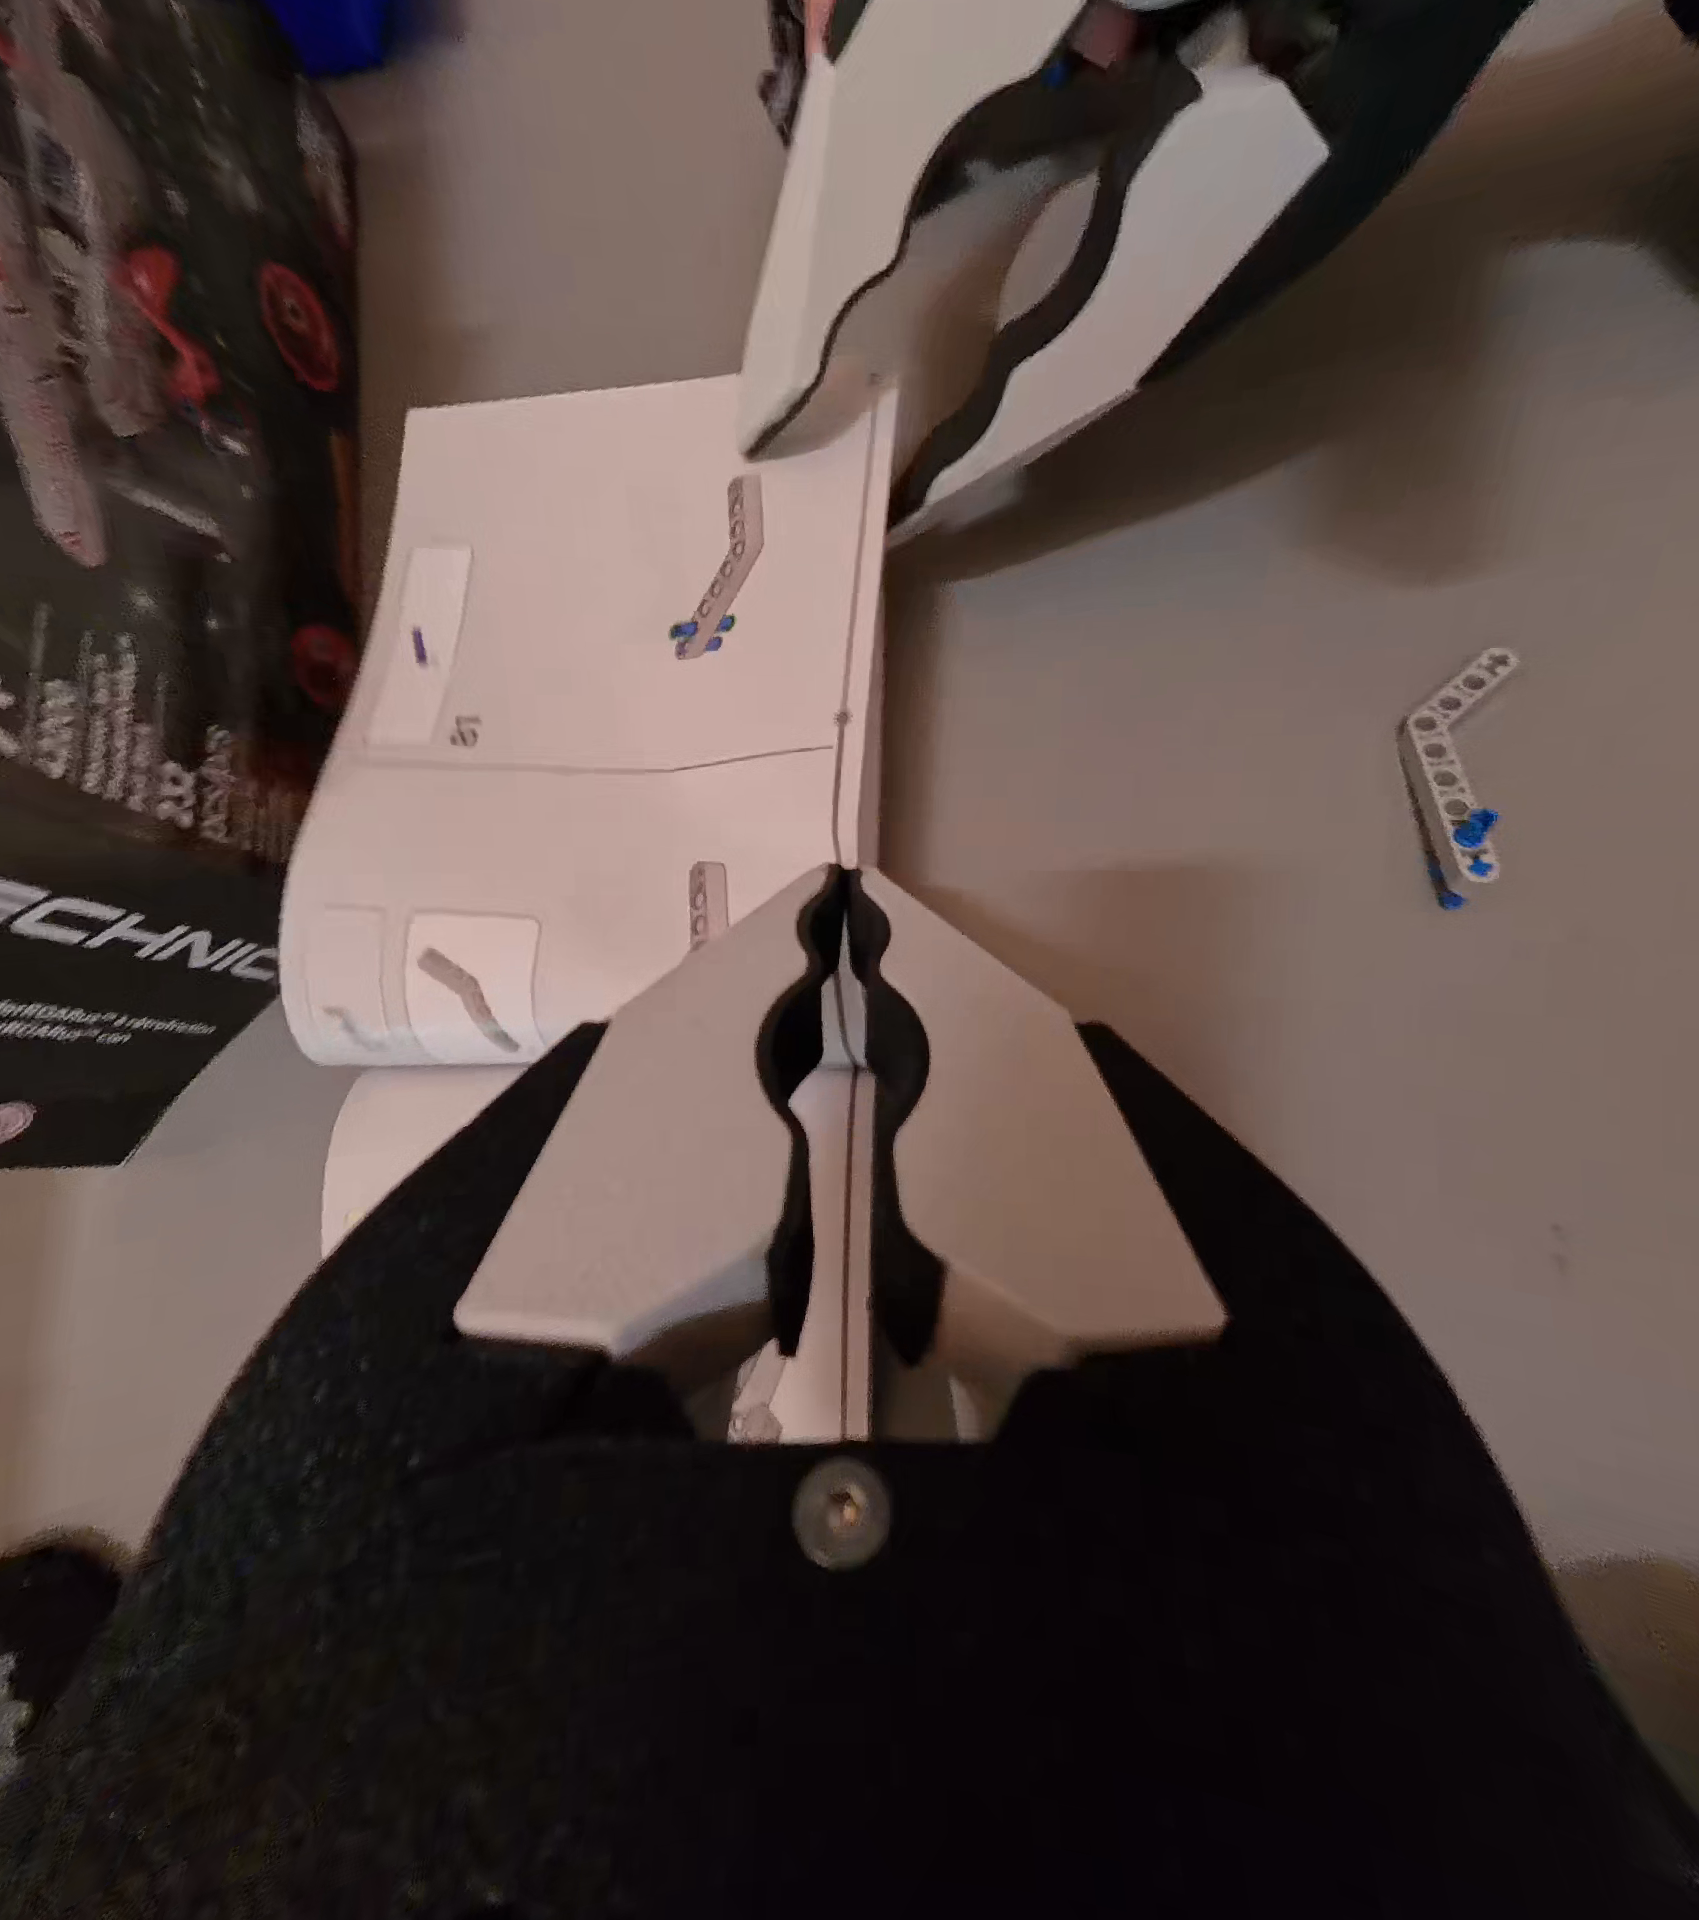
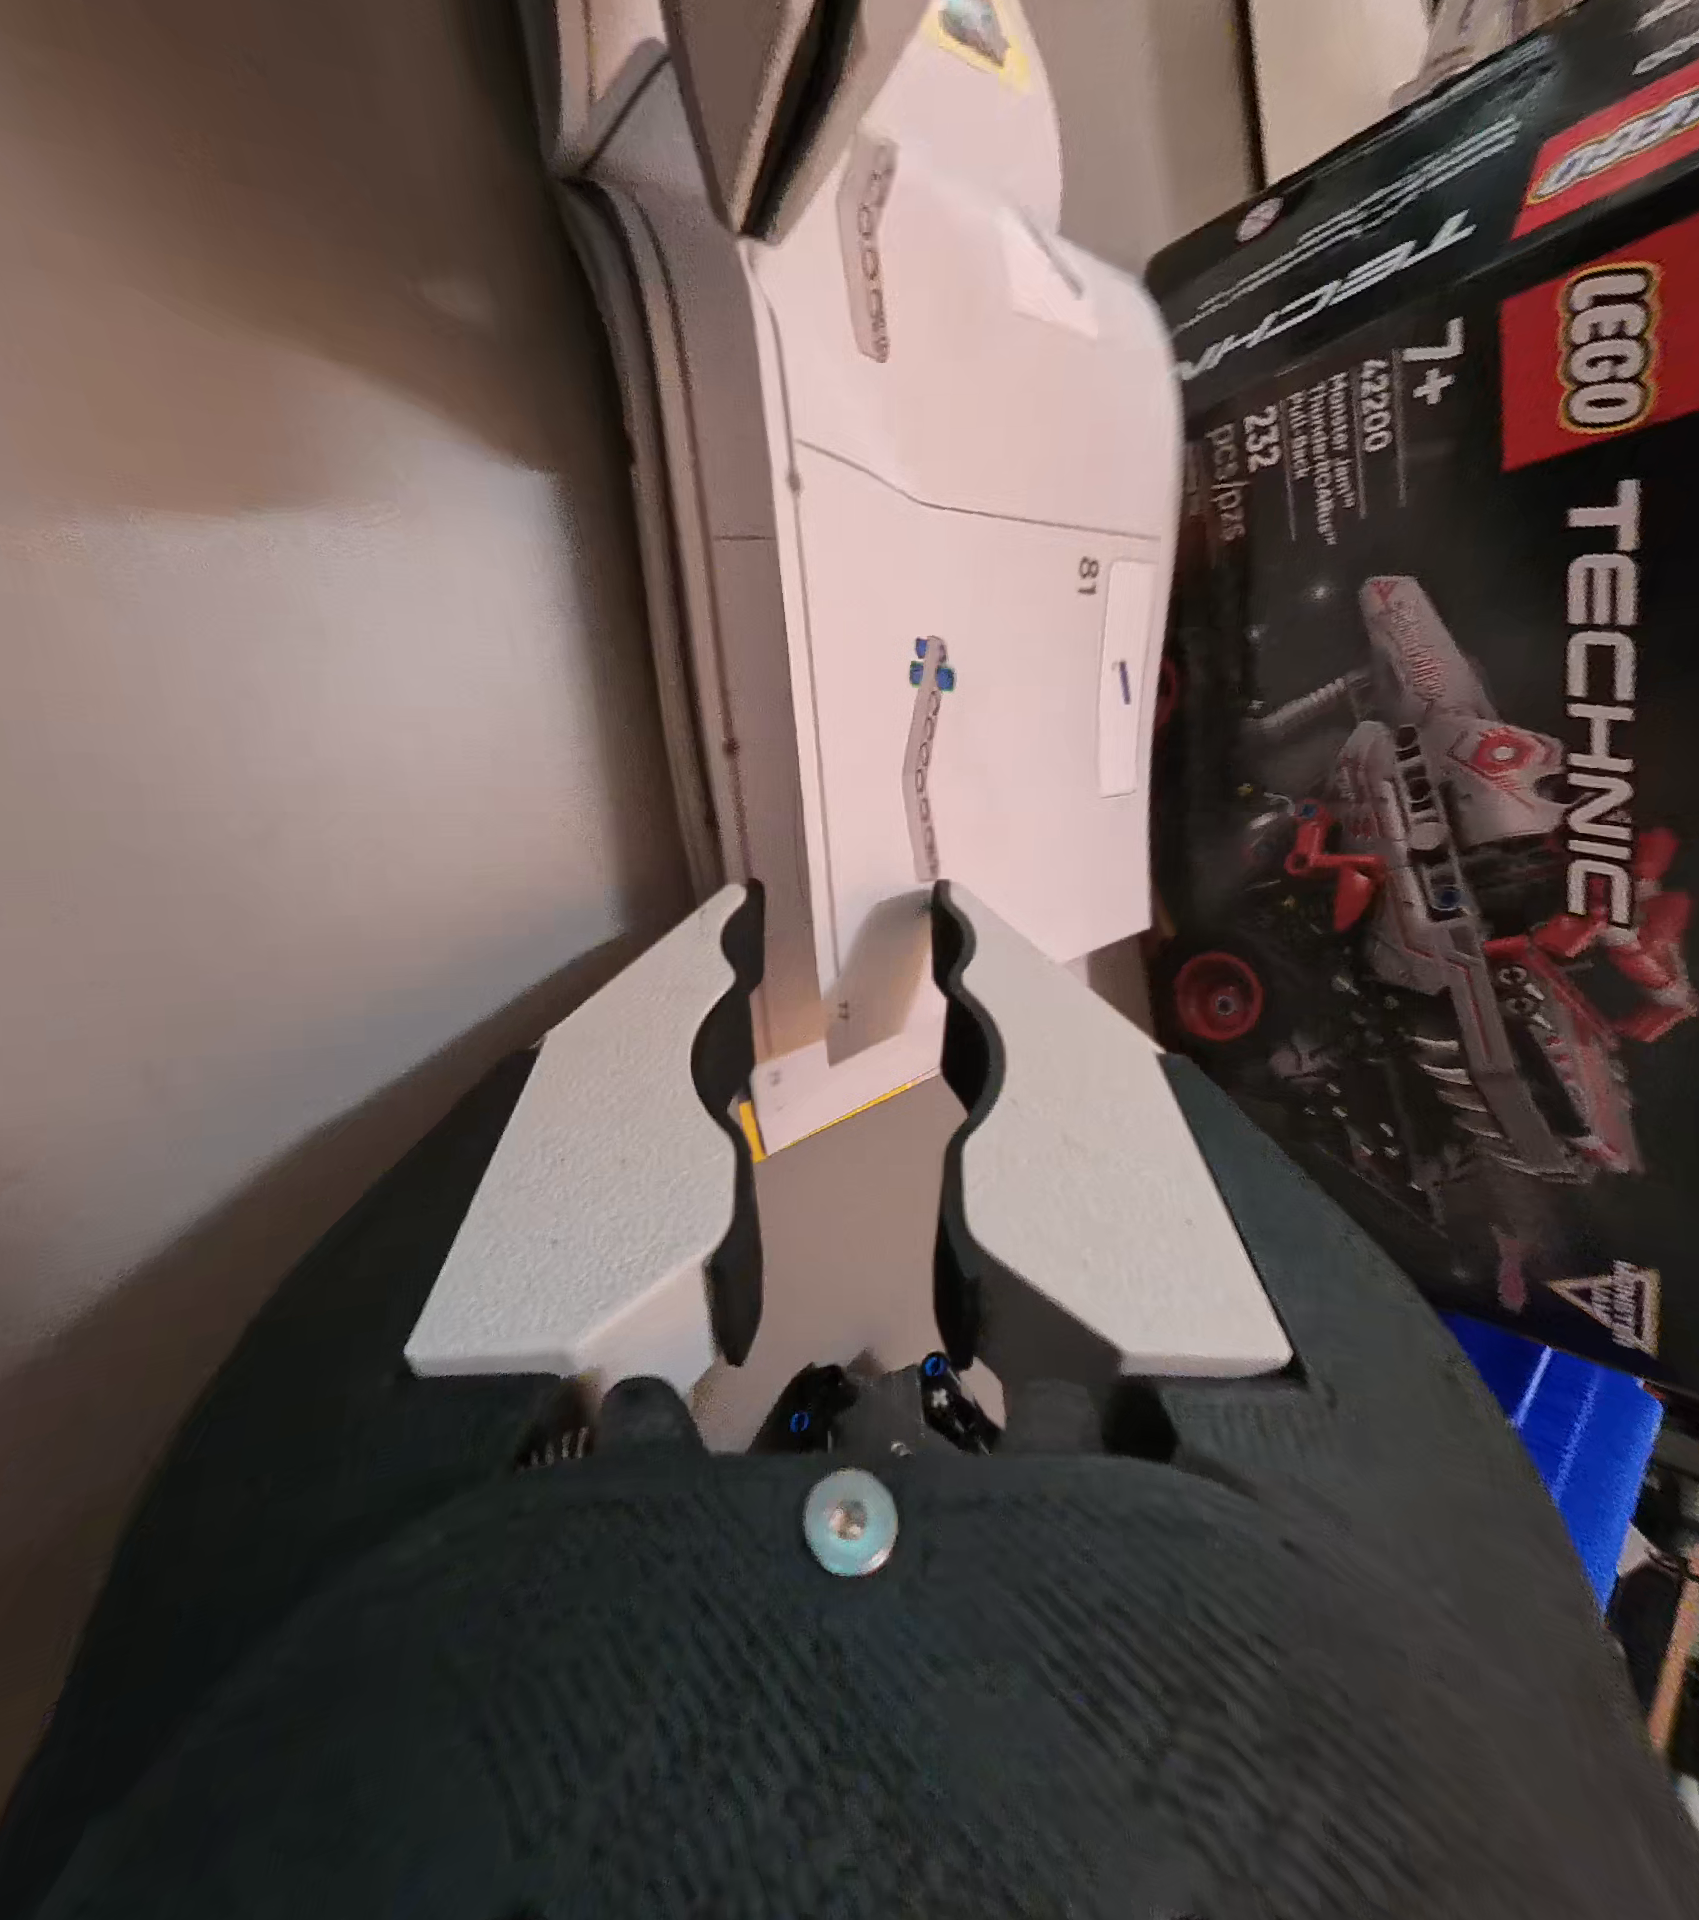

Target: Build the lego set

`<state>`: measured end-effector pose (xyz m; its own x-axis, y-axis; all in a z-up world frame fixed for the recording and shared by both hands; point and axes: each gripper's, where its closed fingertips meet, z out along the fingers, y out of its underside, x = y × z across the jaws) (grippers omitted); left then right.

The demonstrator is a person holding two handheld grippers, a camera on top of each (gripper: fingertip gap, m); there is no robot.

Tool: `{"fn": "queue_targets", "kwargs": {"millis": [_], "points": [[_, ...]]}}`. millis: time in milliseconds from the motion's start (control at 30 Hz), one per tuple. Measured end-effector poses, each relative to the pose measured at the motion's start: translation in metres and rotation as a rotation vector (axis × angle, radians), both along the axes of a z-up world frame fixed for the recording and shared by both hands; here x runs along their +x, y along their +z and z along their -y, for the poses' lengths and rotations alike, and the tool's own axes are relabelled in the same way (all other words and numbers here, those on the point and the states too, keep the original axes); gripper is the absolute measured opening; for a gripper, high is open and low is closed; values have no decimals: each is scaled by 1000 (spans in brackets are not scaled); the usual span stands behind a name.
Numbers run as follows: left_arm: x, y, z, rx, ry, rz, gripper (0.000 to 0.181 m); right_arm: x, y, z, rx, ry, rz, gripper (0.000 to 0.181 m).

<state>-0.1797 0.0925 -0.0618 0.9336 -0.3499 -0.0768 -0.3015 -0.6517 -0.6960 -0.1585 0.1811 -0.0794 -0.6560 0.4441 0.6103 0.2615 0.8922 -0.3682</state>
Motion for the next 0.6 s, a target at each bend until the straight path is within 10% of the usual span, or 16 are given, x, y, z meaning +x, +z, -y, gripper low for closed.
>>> {"fn": "queue_targets", "kwargs": {"millis": [33, 300, 600], "points": [[-3, 2, 1, 15, 22, 2, 0, -2, 1, 0, 2, -9, -14, 31], [-24, 31, 16, 231, 331, -16, 0, 1, 40, -17, -208, -399, -236, 55], [-36, 25, 61, 308, 683, 24, 0, 39, 39, -6, -487, -440, -273, 19]]}}
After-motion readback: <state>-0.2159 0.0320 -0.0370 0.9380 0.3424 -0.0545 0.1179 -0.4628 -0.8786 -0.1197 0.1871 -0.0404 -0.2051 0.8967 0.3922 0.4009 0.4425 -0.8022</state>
